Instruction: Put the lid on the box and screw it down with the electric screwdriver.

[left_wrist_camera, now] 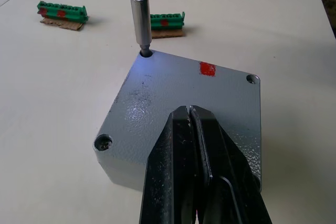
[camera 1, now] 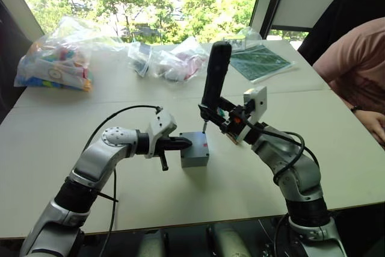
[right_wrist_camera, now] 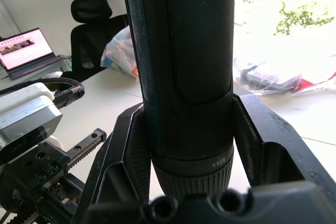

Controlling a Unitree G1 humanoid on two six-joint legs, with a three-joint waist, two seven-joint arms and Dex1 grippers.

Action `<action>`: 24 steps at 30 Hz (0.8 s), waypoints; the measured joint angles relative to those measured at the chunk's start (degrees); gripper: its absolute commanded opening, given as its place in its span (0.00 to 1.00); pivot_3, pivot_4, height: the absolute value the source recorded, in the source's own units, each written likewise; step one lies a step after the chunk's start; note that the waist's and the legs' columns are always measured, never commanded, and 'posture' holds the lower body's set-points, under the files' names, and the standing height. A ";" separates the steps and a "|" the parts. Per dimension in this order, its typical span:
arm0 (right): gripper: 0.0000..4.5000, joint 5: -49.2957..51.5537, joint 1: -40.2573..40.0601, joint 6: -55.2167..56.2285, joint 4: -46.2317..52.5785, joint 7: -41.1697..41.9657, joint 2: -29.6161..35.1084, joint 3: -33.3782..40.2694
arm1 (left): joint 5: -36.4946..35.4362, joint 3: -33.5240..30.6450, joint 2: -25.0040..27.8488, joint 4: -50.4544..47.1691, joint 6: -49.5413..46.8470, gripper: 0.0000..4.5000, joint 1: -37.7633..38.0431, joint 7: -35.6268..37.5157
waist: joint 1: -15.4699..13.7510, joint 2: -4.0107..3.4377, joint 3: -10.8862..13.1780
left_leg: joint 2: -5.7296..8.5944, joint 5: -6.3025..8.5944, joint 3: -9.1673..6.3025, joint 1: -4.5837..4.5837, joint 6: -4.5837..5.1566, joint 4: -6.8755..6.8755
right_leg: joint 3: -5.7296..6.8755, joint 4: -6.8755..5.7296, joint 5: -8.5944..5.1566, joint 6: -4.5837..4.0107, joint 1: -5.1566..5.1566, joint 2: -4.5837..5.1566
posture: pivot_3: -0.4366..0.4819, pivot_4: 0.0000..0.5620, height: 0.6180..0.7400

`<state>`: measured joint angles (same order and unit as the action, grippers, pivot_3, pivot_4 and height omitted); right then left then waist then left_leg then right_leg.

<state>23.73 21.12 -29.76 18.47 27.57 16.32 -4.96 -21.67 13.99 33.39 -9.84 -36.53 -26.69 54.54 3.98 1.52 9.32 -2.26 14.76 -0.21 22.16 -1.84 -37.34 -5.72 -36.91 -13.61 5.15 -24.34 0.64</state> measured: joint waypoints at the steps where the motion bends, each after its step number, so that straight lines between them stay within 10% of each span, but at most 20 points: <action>1: 0.39 -0.21 0.05 0.00 0.03 -0.17 0.00 -0.32 | 0.04 0.02 0.00 0.04 -0.02 0.00 0.00 0.03 | -0.01 0.03 -0.07 | 0.00 0.00 -0.01 -0.06 0.00 0.05 | 0.00 -0.01 -0.02 -0.02 0.02 0.00 | 0.48 0.27 1.00; 24: 0.39 10.16 7.95 -12.27 -0.60 -1.34 3.02 8.60 | 1.17 -0.22 -1.81 1.71 3.94 0.00 1.01 0.94 | -0.40 -0.07 -0.10 | 0.01 0.00 -0.03 0.17 0.00 0.13 | 0.01 0.07 -0.07 -0.12 -0.17 0.02 | 0.48 0.27 1.00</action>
<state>33.89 29.07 -42.03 17.87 26.23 19.33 3.63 -20.50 13.77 31.58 -8.13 -32.59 -25.68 55.49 3.58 1.45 9.22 -2.26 14.76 -0.24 22.33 -1.84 -37.21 -5.70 -36.85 -13.67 5.03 -24.50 0.66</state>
